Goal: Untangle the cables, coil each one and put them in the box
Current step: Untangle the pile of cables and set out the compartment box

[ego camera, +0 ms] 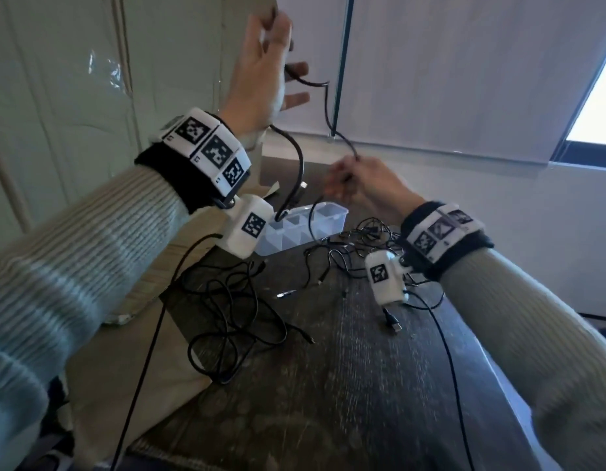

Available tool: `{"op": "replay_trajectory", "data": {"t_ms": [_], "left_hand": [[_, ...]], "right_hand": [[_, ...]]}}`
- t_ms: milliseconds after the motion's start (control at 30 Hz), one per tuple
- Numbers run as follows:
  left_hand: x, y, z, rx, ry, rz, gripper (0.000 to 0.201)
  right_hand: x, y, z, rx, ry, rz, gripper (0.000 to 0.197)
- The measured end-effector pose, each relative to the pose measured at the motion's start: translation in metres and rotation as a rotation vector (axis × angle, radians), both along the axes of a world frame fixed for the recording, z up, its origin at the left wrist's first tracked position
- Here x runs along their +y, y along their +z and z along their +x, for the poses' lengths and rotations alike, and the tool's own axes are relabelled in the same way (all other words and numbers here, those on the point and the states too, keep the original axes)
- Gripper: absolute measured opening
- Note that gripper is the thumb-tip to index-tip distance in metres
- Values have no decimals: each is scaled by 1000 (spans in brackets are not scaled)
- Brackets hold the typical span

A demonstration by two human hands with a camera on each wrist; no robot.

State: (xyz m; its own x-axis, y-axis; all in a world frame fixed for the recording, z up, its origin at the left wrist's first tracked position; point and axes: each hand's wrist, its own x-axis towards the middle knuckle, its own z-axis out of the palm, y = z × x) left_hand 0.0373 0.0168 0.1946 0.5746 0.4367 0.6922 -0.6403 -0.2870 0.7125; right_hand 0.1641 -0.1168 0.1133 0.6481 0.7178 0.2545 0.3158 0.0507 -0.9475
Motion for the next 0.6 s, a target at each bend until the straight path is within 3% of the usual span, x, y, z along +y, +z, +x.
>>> {"op": "replay_trajectory", "data": {"t_ms": [67, 133, 267, 333, 367, 400, 467, 500, 600], "left_hand": [[-1, -11, 5, 54, 16, -68, 25], [-6, -27, 14, 162, 43, -77, 48], [-24, -71, 37, 385, 59, 267, 113], [-35, -87, 51, 449, 106, 374, 127], [-40, -91, 57, 474, 132, 386, 120], [-43, -92, 62, 493, 153, 394, 99], [-42, -89, 71, 511, 191, 490, 38], [-38, -86, 73, 518, 184, 564, 18], [-23, -85, 77, 538, 169, 710, 13]], "right_hand": [[-9, 24, 1, 112, 12, 172, 34], [-15, 46, -1, 190, 51, 284, 35], [-22, 76, -7, 225, 88, 375, 34], [-27, 85, -12, 244, 114, 402, 35], [-29, 89, -15, 250, 128, 419, 36], [-33, 93, -18, 242, 135, 435, 35], [-45, 100, -23, 211, 142, 483, 33], [-52, 103, -24, 195, 149, 517, 34], [-78, 112, -20, 129, 108, 632, 40]]}}
